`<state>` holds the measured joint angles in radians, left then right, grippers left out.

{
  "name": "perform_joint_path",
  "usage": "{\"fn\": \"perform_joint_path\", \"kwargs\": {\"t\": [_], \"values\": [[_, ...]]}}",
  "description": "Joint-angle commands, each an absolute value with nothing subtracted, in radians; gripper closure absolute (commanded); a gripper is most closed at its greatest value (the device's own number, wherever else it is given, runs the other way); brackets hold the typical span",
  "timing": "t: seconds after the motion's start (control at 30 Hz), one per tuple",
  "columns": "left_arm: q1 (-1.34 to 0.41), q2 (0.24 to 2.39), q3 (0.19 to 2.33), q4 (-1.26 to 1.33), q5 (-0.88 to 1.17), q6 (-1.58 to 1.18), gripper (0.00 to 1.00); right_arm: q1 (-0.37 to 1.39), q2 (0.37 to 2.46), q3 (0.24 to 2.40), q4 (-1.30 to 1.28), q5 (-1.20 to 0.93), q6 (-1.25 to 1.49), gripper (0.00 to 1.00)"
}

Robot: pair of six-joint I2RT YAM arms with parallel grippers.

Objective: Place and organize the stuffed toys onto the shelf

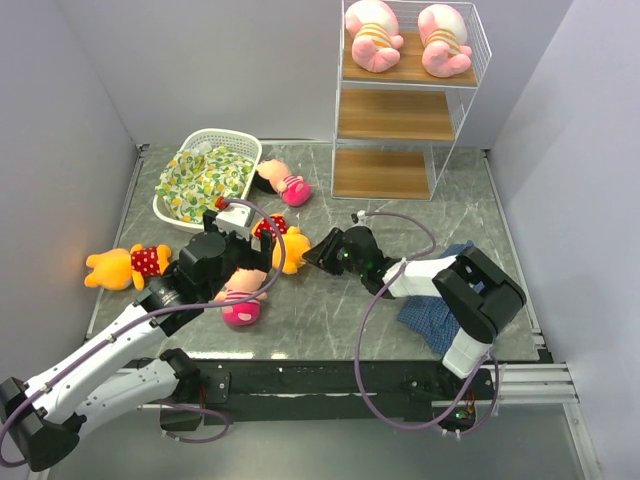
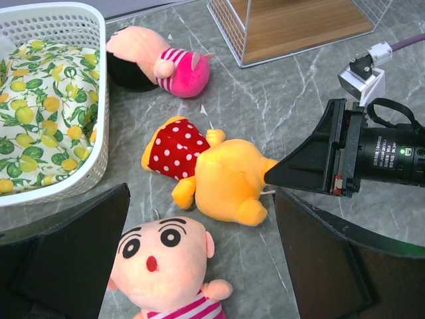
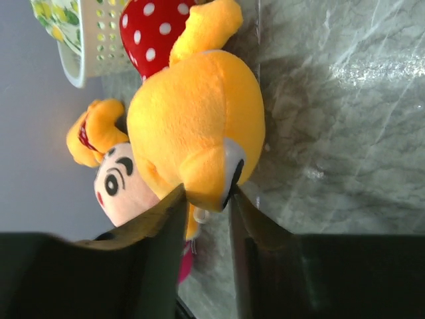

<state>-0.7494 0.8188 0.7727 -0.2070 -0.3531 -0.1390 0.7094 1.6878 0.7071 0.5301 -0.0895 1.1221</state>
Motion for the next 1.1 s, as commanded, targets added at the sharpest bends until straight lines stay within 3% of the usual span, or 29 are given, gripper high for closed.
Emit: {"fn": "perform_joint_path", "kwargs": {"t": [0.0,0.03,0.13,0.3,0.47,0.63,1.07], "values": [[-0.750,0.808,0.792,-0.179,-0.334,-0.124,0.03,0.713,1.678,0.736,0.586,-0.046,1.066,0.73],[-0.750,0.810,0.792,-0.179,-0.330,-0.123,0.03,0.713,1.661,0.732,0.584,-0.046,1.057,0.86],[-0.750,0.818,0.792,-0.178,-0.315,-0.120,0.02,0.715,1.588,0.701,0.558,-0.049,1.034,1.00],[-0.750,0.818,0.790,-0.176,-0.236,-0.117,0.04,0.715,1.396,0.628,0.444,-0.074,1.057,1.00],[-0.755,0.814,0.775,-0.140,0.030,-0.066,0.04,0.718,1.129,0.563,0.355,-0.065,1.112,0.99],[-0.782,0.888,0.841,-0.167,0.124,-0.011,0.04,0.718,0.965,0.586,0.233,-0.035,1.121,0.99],[-0.813,0.960,0.882,-0.149,0.230,0.048,0.04,0.718,0.899,0.591,0.232,-0.012,1.172,1.00]]}}
